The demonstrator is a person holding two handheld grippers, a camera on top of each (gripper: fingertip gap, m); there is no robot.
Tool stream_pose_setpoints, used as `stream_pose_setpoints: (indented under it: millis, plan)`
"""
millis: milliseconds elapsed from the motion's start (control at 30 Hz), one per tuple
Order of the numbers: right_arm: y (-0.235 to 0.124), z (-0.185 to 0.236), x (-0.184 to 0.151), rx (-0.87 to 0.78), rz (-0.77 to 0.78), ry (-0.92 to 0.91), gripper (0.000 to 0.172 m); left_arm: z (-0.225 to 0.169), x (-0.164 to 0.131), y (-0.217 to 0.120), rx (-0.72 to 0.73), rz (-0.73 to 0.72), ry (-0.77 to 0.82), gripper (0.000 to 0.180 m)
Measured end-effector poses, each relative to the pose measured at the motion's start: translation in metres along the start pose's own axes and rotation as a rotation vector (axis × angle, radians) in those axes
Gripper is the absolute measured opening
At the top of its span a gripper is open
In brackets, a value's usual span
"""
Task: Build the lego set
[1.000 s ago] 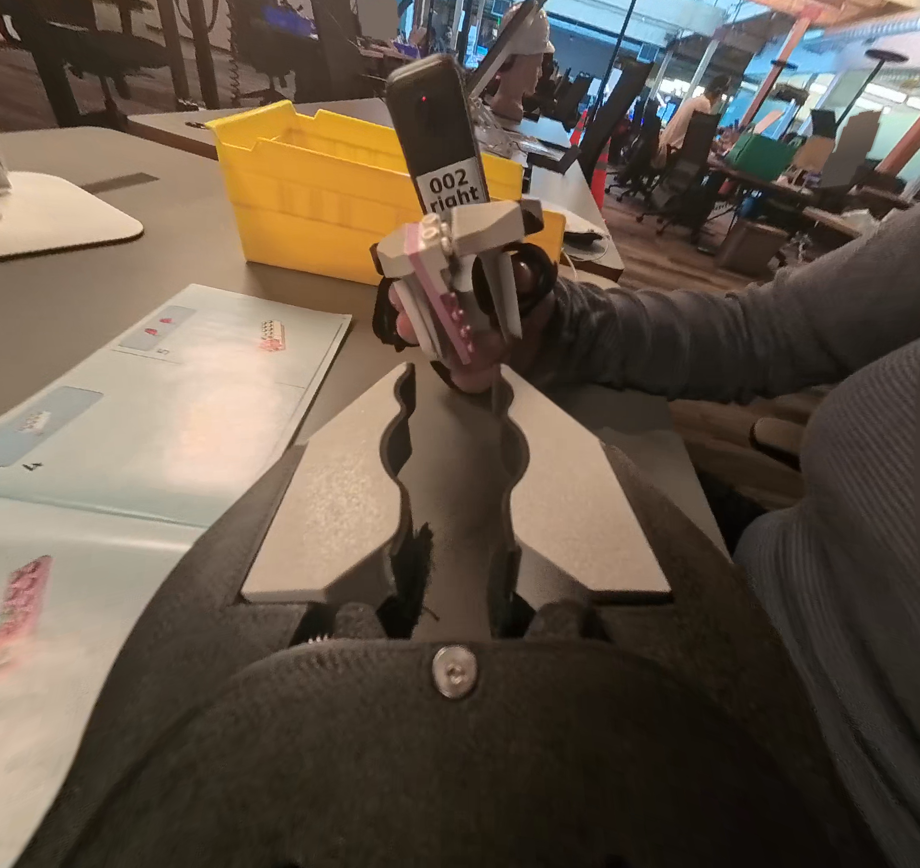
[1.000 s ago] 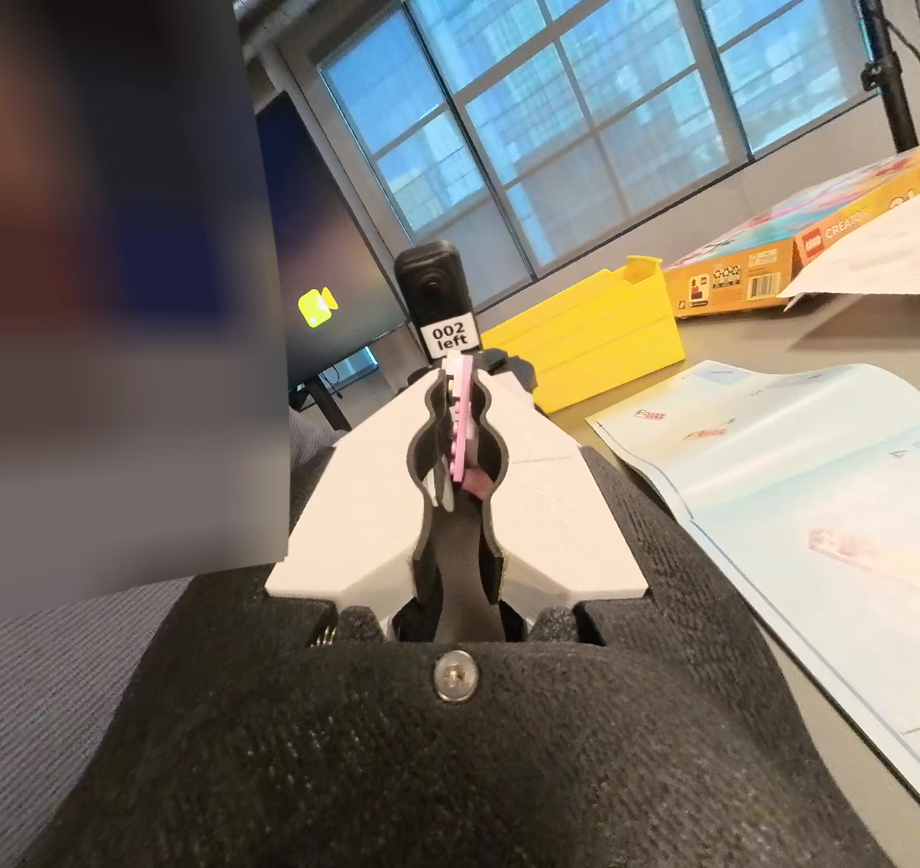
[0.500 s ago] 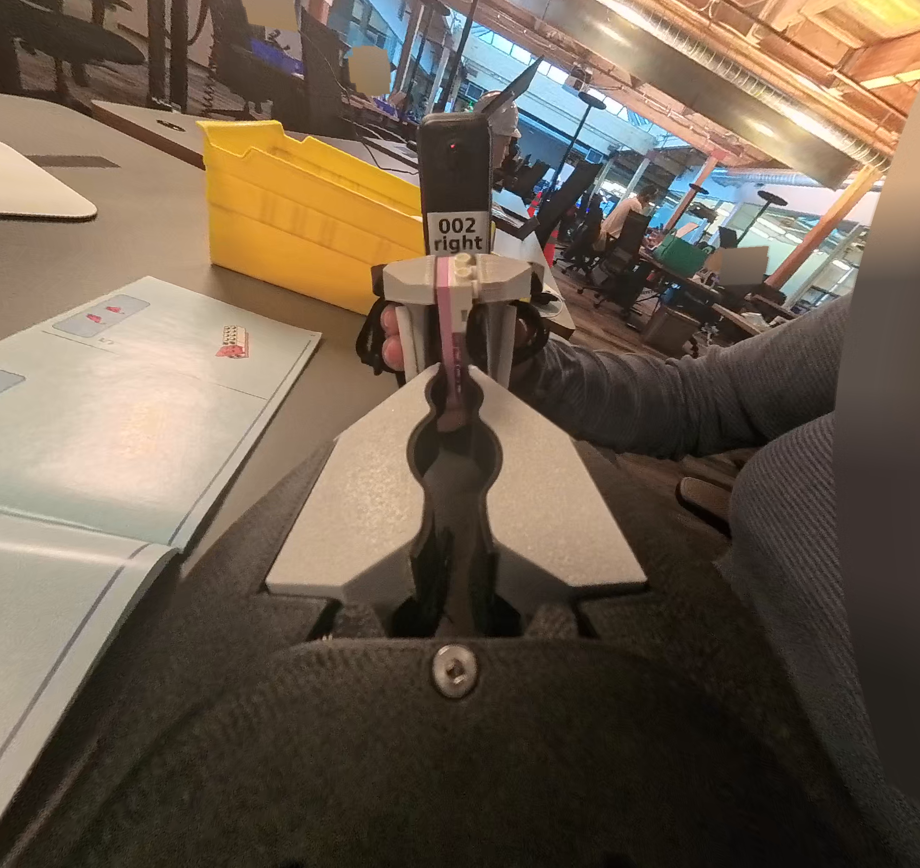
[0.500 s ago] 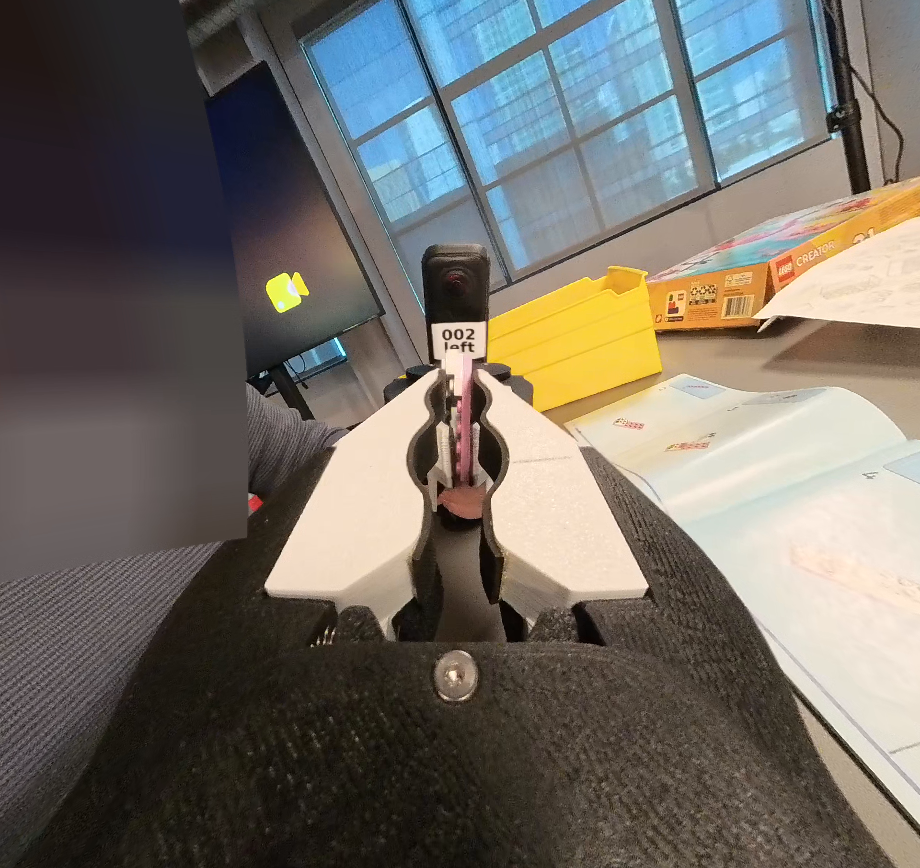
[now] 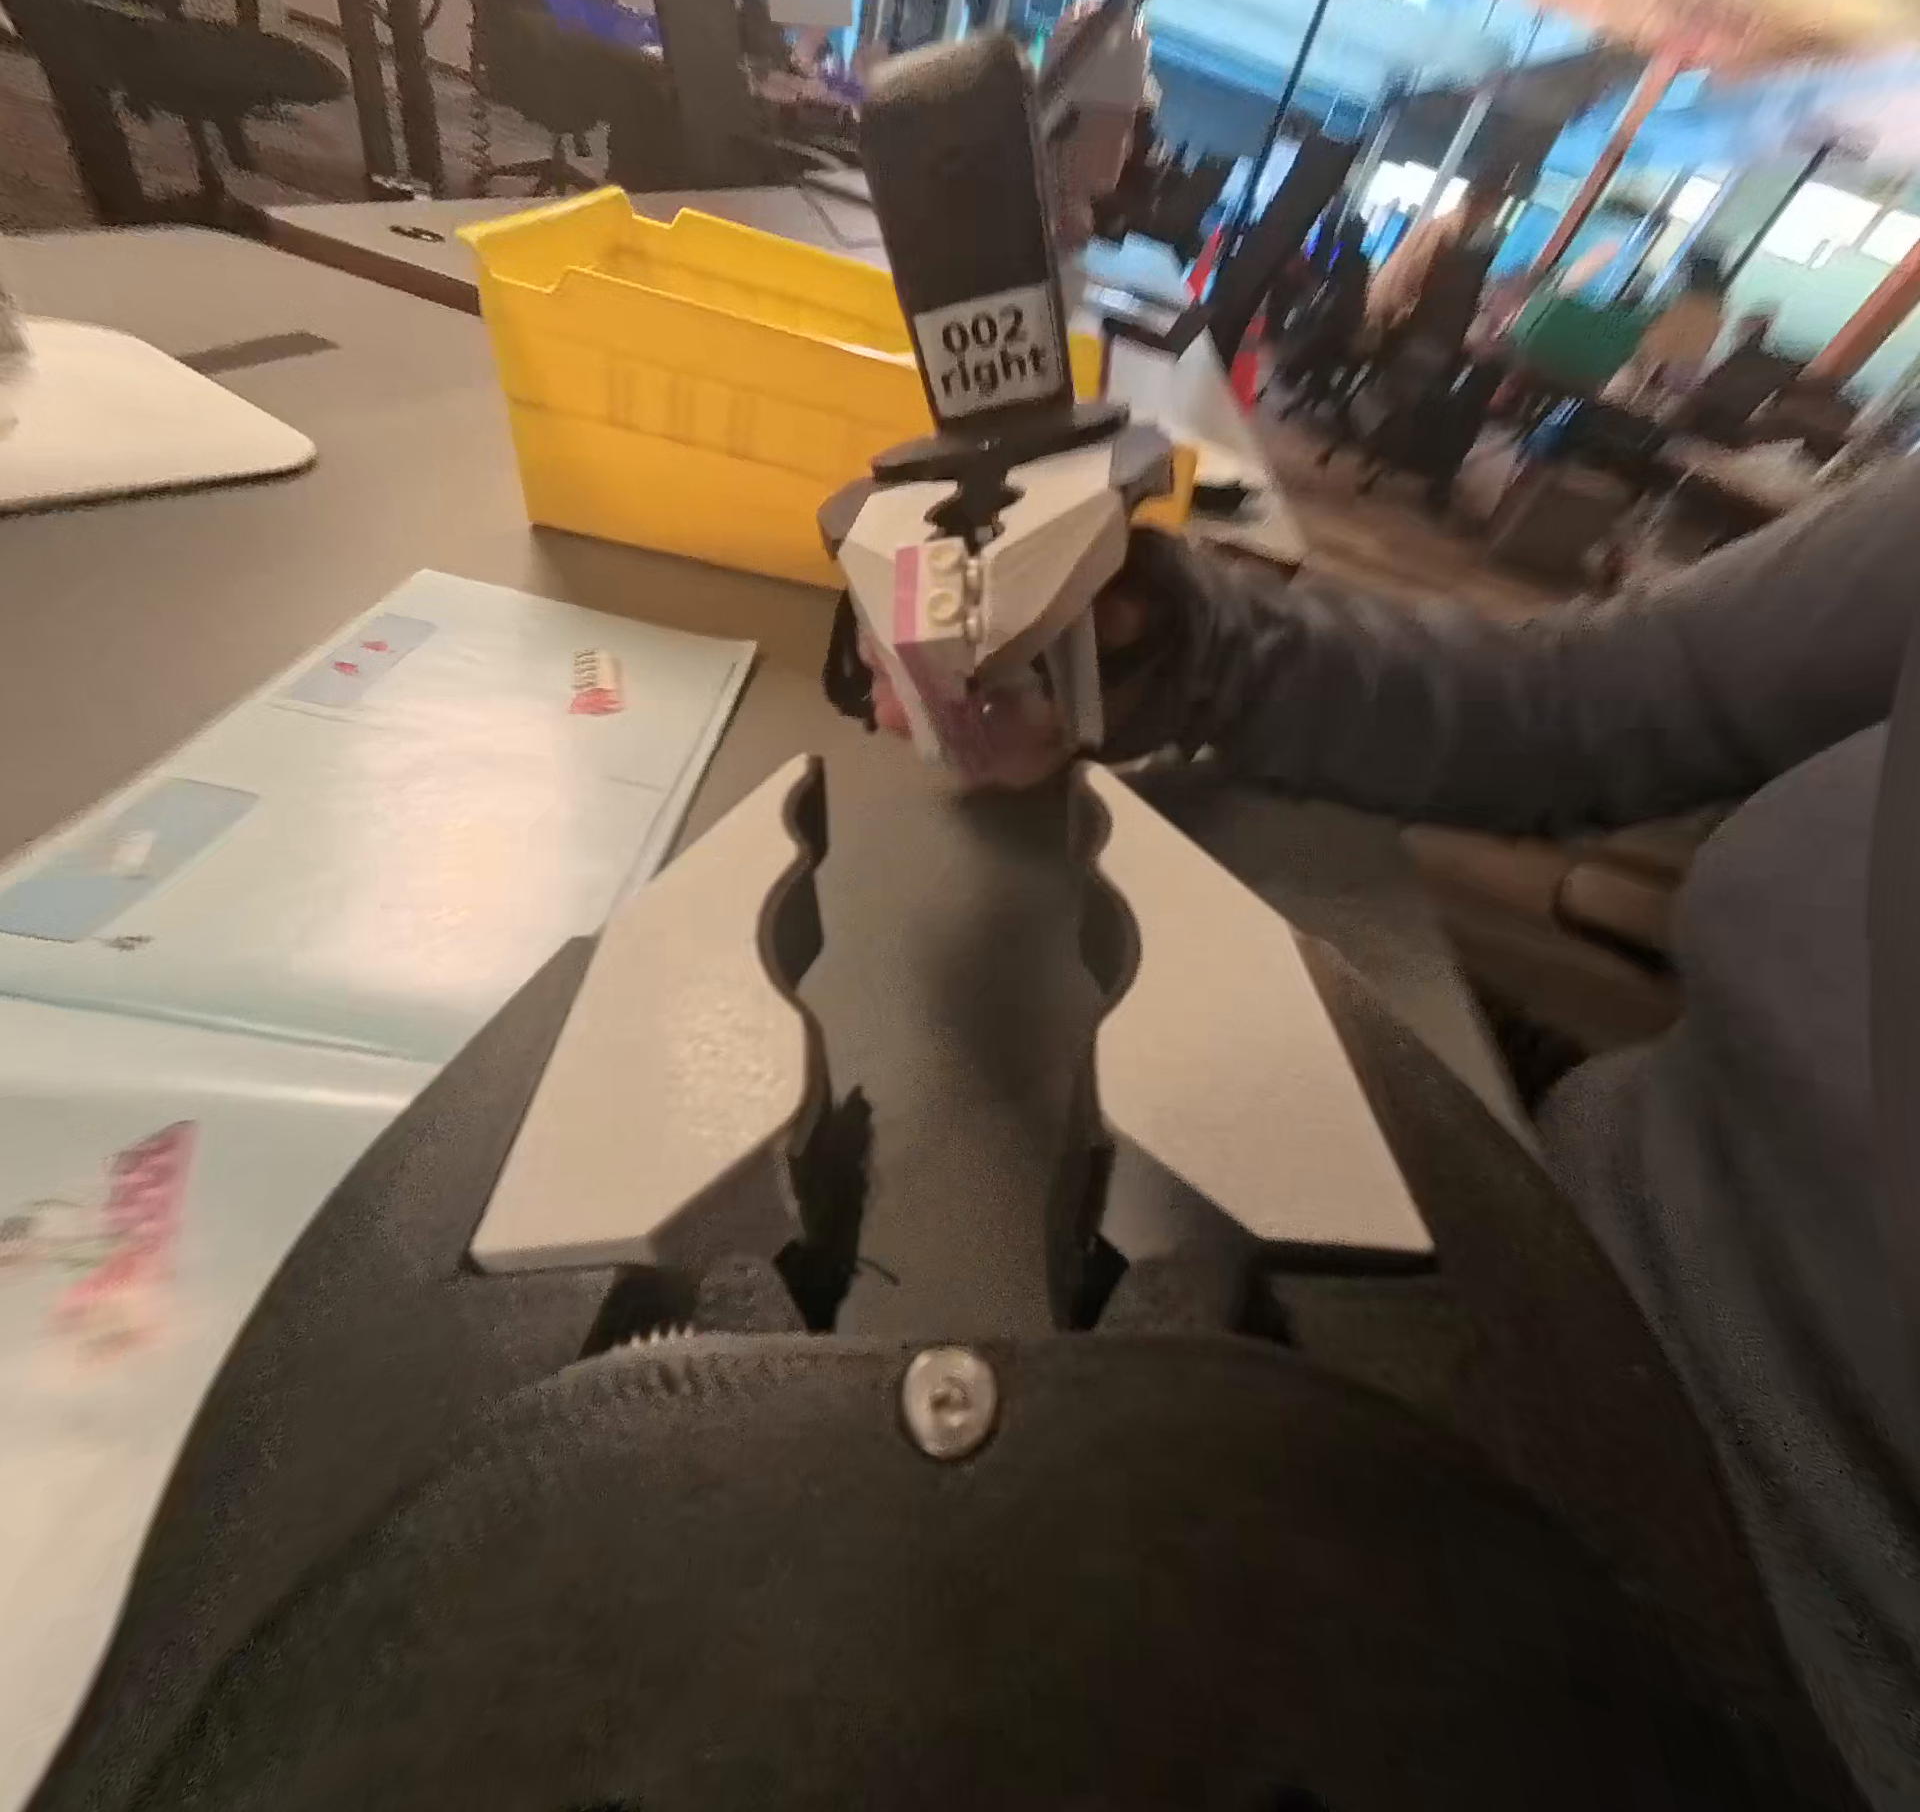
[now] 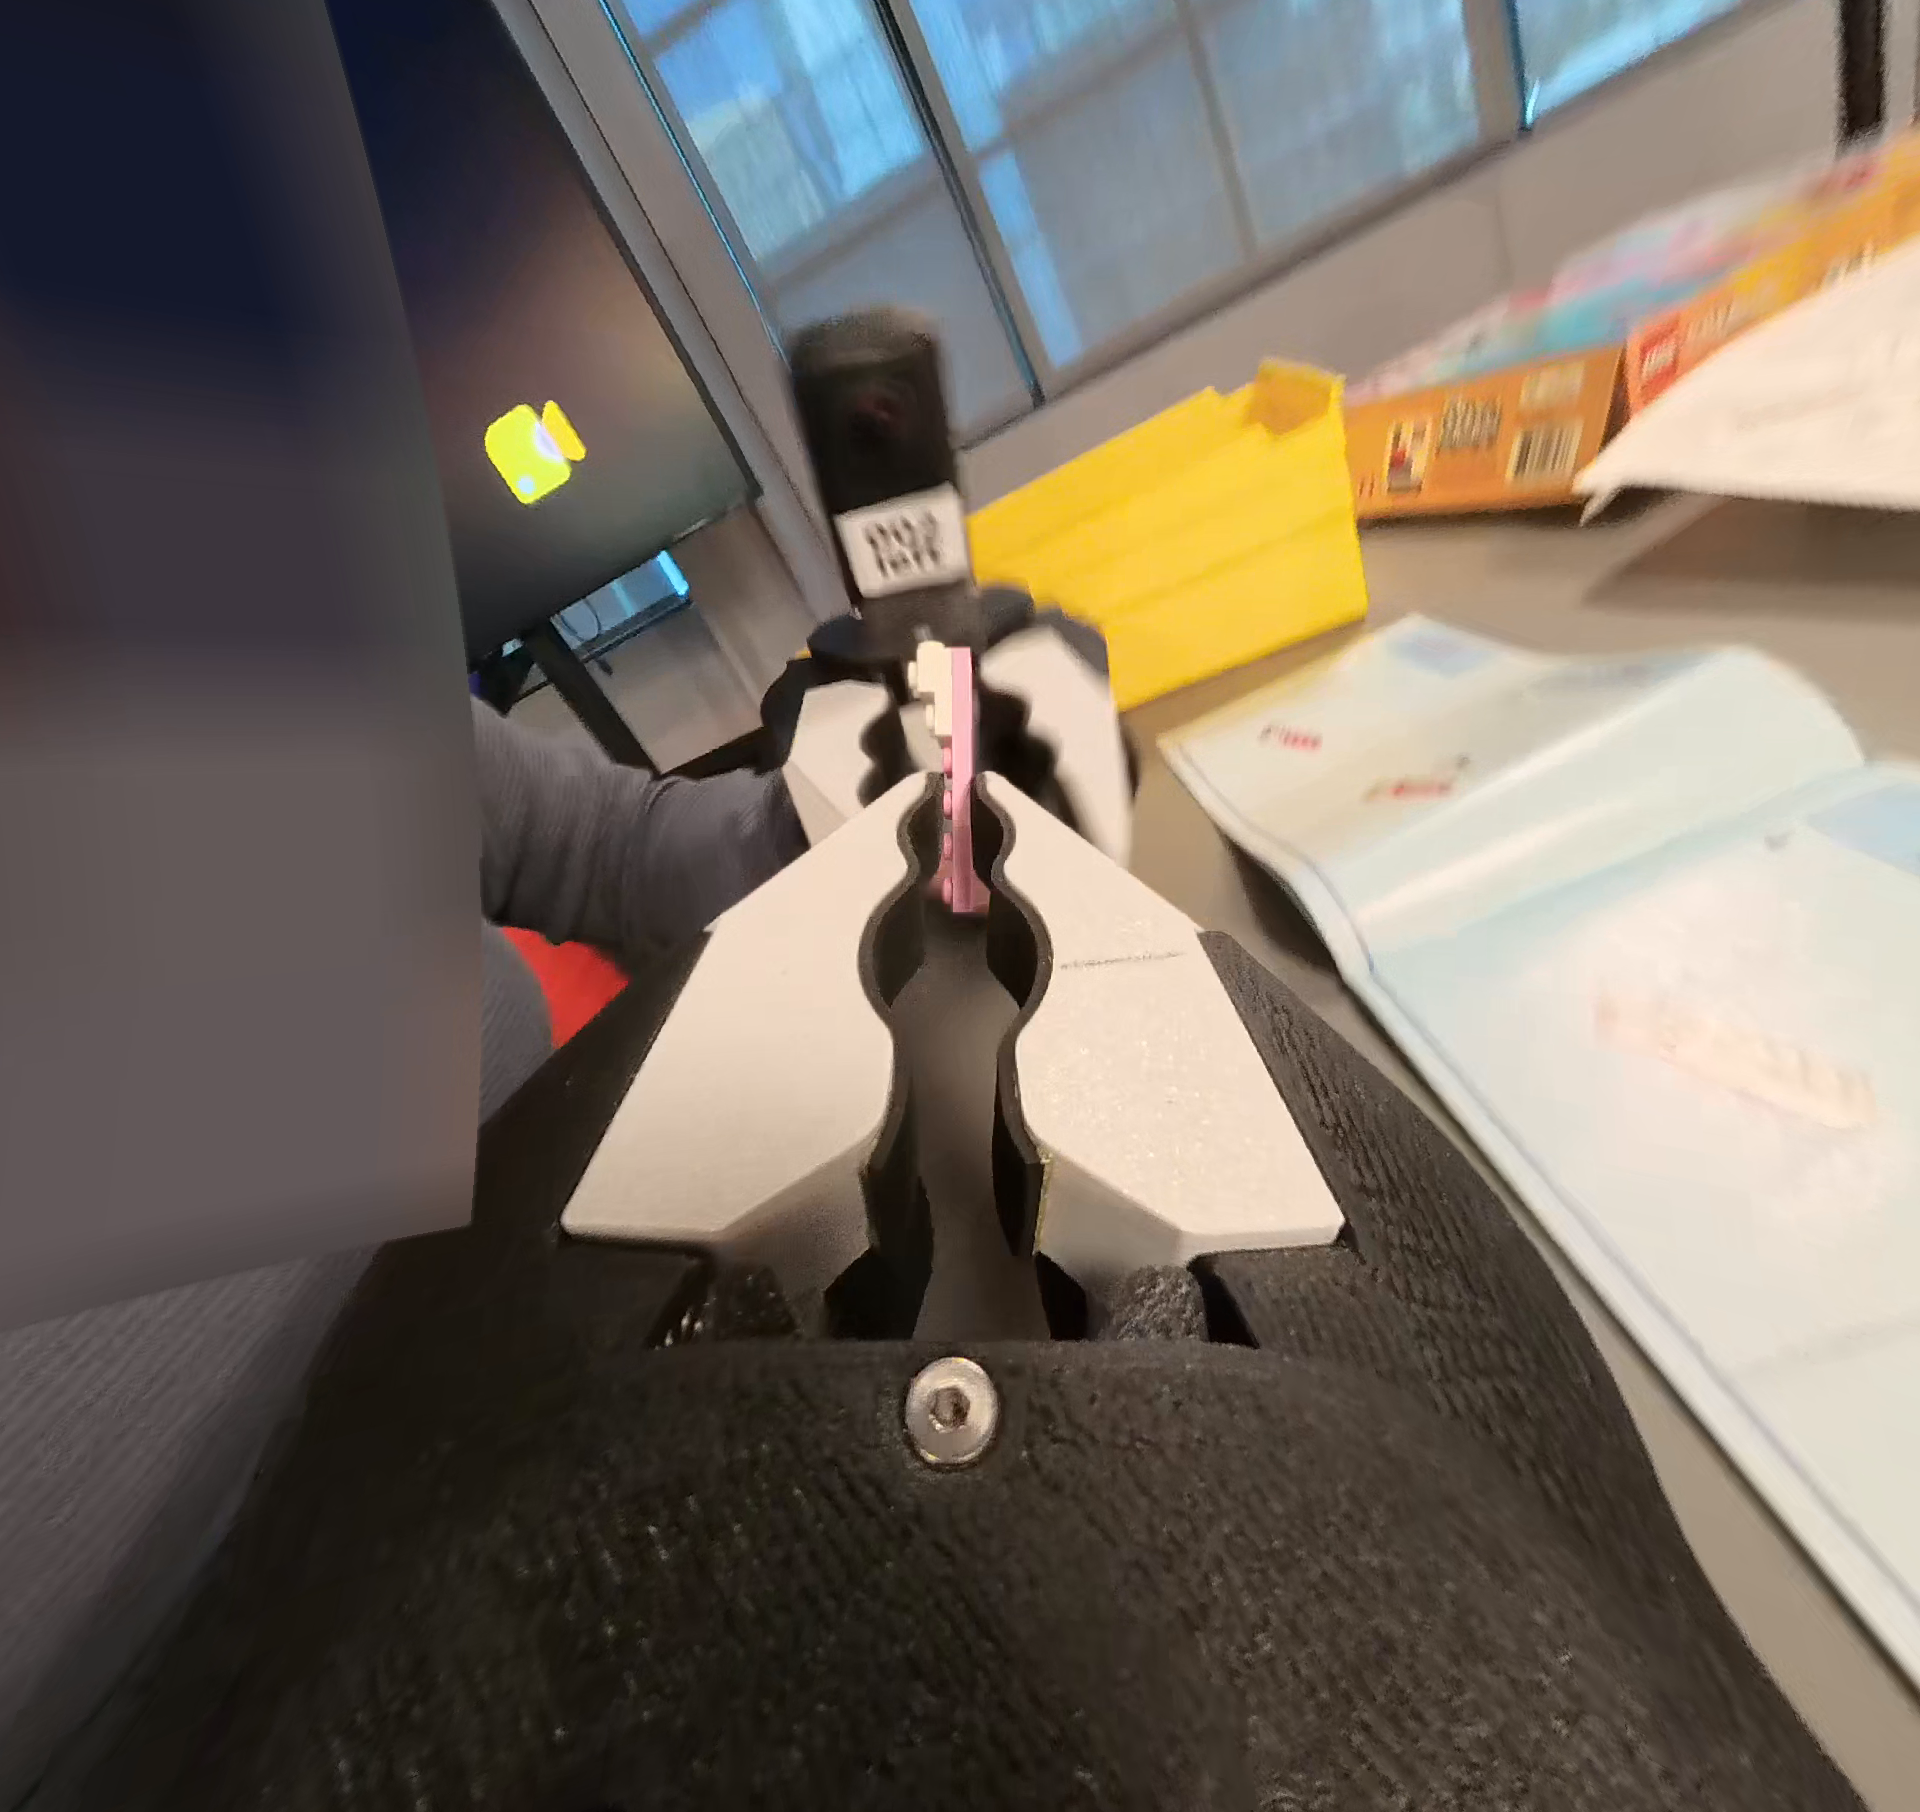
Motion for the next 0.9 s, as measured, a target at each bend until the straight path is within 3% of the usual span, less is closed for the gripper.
stream_pose_setpoints:
  millis: [133,267,467,767,833,900]
  plan:
    - [-0.004,0.003,-0.016,0.129,0.182,0.194,0.003,-0.002,-0.013,-0.013,0.148,0.133,0.384,0.058]
    - [-0.004,0.002,-0.033,0.163,0.306,0.310,0.003,-0.018,-0.019,-0.007,0.142,0.179,0.556,0.058]
    - [-0.003,0.003,-0.051,0.158,0.442,0.289,0.003,-0.028,-0.029,-0.003,0.076,0.230,0.610,0.046]
    - [-0.001,0.007,-0.058,0.216,0.492,0.355,0.003,-0.033,-0.038,0.006,0.079,0.260,0.704,0.020]
    - [-0.001,0.005,-0.057,0.200,0.479,0.359,0.003,-0.030,-0.039,0.006,0.078,0.279,0.679,0.019]
    - [-0.001,-0.004,-0.048,0.145,0.395,0.352,0.016,-0.019,-0.042,0.006,0.118,0.333,0.584,0.019]
Point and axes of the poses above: each gripper's, where its closed fingertips meet, y out along the fingers, x out of its top, z = x × y across the jaws, the point moved 5 cm from there along -y, back along the fingers, and after that the axes turned 8 degrees about z, right-handed, at the moved point
